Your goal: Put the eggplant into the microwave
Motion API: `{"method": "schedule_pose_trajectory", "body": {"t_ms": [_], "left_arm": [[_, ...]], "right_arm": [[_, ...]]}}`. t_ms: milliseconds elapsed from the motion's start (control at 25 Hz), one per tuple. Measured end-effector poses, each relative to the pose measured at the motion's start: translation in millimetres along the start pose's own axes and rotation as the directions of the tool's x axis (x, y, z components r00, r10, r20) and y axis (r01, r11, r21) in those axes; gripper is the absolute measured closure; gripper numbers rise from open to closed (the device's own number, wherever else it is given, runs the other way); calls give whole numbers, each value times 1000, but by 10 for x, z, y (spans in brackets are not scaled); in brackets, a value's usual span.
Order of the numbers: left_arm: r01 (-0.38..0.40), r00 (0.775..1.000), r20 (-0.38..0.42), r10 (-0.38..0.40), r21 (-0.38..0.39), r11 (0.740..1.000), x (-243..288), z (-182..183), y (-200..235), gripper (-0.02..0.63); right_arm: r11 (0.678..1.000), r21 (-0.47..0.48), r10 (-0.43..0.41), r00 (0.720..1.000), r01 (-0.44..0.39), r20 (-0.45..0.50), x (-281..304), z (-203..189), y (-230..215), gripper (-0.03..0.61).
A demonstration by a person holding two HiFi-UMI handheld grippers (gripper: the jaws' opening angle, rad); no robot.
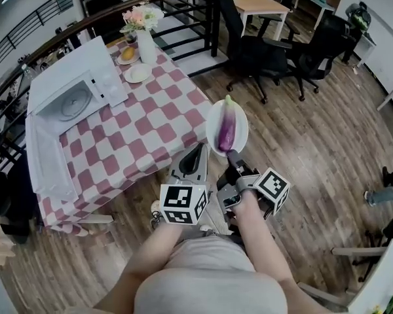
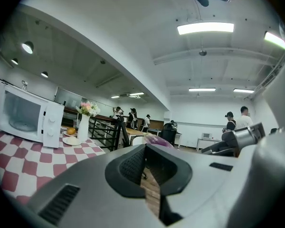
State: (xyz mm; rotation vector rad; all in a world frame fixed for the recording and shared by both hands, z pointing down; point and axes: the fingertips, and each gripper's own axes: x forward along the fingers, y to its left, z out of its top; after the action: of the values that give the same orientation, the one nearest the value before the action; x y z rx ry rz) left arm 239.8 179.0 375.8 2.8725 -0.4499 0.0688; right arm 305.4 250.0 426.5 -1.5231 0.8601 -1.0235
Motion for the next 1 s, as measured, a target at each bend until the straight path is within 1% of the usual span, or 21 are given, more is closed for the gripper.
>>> {"method": "schedule_pose_trajectory", "body": {"t_ms": [200,520,1000], "left_arm": [[-42,999,1,42,-22,999,-52,2,239,609],[-109,994,15,109,-34,993,-167,39,637,610],[-215,976,25,216,-46,976,-270,113,1296,609]], "right_arm": [[1000,-3,-8,999,8,-48,154,-196,8,542],[1000,-12,-2,993,0,-116,444,-496,44,541],[999,-31,3,969,-11,-249,1031,-1033,165,541]]}}
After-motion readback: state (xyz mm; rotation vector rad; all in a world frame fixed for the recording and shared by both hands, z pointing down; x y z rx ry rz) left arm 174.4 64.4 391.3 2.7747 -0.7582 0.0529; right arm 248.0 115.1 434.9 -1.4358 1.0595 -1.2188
